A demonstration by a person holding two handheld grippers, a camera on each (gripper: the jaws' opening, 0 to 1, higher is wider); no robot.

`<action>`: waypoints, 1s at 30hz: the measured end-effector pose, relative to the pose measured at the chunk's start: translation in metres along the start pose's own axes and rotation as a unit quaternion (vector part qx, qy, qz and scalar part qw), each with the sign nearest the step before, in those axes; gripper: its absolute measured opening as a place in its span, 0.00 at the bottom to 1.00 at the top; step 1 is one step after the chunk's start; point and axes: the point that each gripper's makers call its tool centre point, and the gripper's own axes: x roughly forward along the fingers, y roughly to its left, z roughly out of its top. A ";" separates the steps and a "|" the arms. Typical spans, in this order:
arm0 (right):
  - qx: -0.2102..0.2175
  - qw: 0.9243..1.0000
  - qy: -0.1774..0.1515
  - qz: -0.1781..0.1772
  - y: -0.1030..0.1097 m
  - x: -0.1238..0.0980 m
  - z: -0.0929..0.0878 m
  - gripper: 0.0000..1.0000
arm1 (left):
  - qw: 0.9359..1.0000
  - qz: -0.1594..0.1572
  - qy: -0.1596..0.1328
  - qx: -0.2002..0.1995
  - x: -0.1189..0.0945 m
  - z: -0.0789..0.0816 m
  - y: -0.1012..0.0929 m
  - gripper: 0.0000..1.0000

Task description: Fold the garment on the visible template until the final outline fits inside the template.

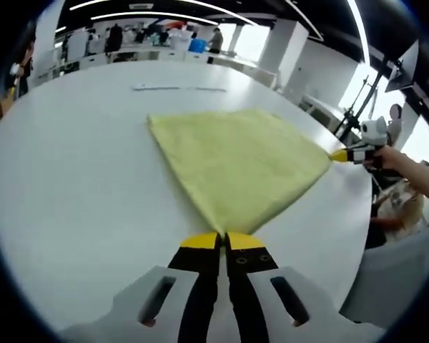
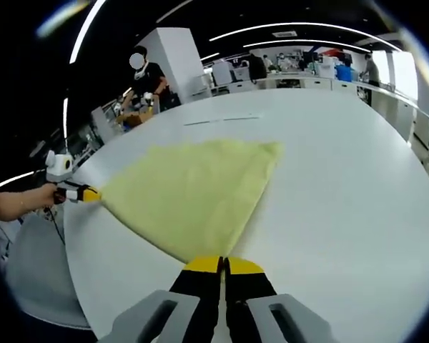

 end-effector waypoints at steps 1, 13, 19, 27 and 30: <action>0.001 1.000 0.000 0.000 0.001 -0.001 -0.001 0.00 | 1.000 0.001 0.000 0.001 -0.001 -0.001 -0.001 0.00; 0.001 1.000 0.012 -0.001 0.008 -0.014 -0.018 0.00 | 1.000 -0.010 0.006 0.002 -0.013 -0.022 -0.016 0.00; -0.008 1.000 0.026 0.006 0.011 -0.021 -0.025 0.00 | 1.000 -0.016 0.013 0.008 -0.018 -0.026 -0.024 0.00; -0.015 0.999 0.037 0.006 0.010 -0.026 -0.032 0.00 | 1.000 -0.026 0.018 0.004 -0.022 -0.036 -0.033 0.00; -0.012 0.999 0.037 0.006 0.011 -0.028 -0.033 0.00 | 0.999 -0.029 0.019 0.002 -0.024 -0.040 -0.036 0.00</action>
